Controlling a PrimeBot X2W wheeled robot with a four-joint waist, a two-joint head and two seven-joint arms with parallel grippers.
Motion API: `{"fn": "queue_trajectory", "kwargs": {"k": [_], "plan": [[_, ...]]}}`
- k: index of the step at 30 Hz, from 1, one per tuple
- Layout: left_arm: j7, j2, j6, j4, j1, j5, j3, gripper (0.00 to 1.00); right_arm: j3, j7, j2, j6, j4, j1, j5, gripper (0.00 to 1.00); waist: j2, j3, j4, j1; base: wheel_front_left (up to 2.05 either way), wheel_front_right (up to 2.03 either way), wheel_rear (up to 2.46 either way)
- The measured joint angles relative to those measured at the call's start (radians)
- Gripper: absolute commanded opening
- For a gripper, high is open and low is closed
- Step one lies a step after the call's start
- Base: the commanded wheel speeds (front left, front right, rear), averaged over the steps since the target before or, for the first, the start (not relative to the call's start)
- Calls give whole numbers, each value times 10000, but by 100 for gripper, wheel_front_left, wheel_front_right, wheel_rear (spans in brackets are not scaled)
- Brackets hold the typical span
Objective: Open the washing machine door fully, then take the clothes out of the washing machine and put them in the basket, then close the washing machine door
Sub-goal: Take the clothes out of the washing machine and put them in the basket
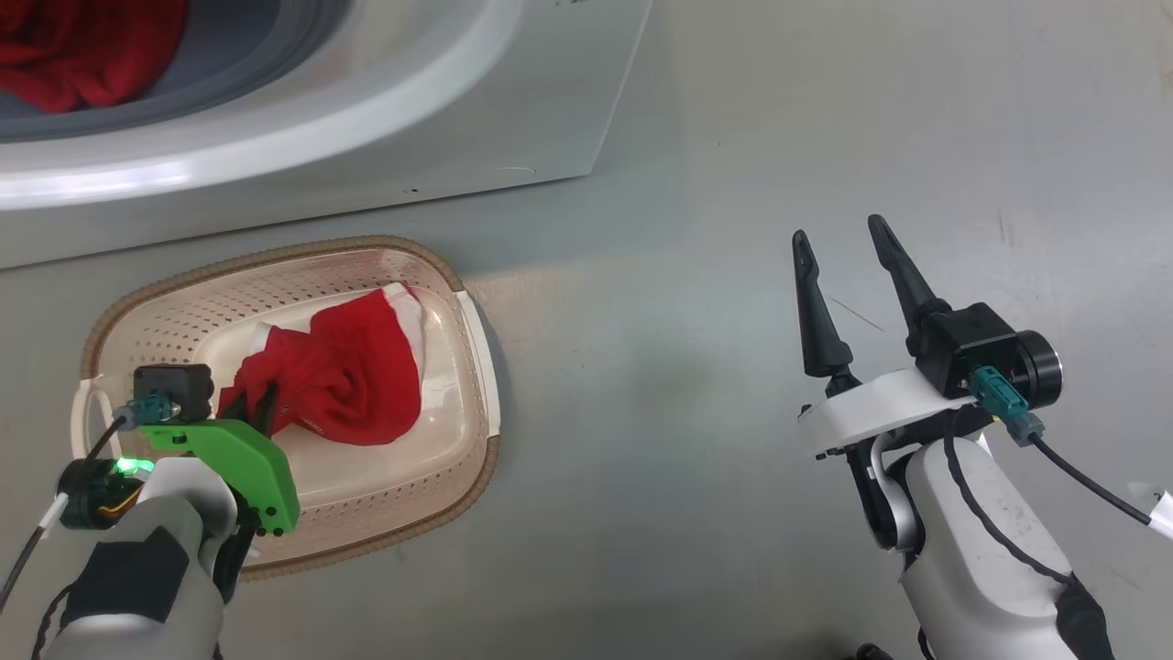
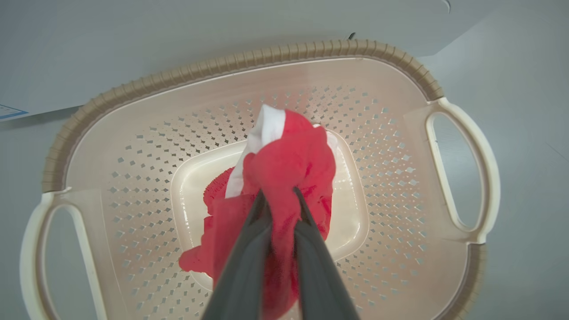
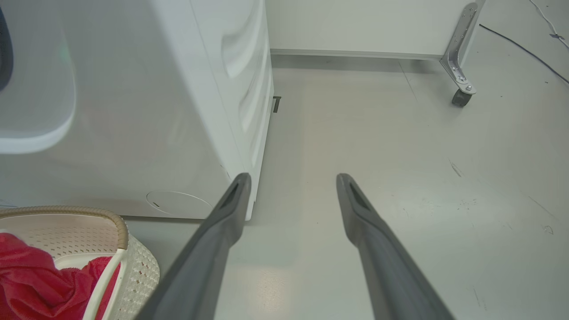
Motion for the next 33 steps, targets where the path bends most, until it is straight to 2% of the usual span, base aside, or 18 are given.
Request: {"fn": "queue_trajectory", "kwargs": {"k": [2, 3, 4, 5, 15, 33], "plan": [[0, 52, 0, 113, -120, 0, 25, 0, 35, 0, 0, 0, -67, -112, 4, 100, 0, 184, -71, 0, 0, 0, 0], [0, 52, 0, 245, -143, -2, 38, 49, 67, 0, 0, -4, -94, -221, 6, 100, 0, 339, -150, 0, 0, 0, 0], [0, 52, 0, 245, -143, -2, 38, 49, 67, 0, 0, -4, -94, -221, 6, 100, 0, 339, -150, 0, 0, 0, 0], [-2, 25, 0, 307, -146, -2, 8, 100, 29, 0, 2, -17, -115, -248, 6, 100, 0, 446, -236, 0, 0, 0, 0], [-539, -261, 0, 639, -162, 10, -35, 100, -157, 0, -4, -92, -52, -249, 6, 100, 0, 276, -231, 1, 0, 0, 0], [-1164, -627, 0, 184, -72, -140, 257, 100, -485, 0, -6, -86, 337, -165, 6, 100, 0, -1164, 104, 0, 0, 0, 0]]}}
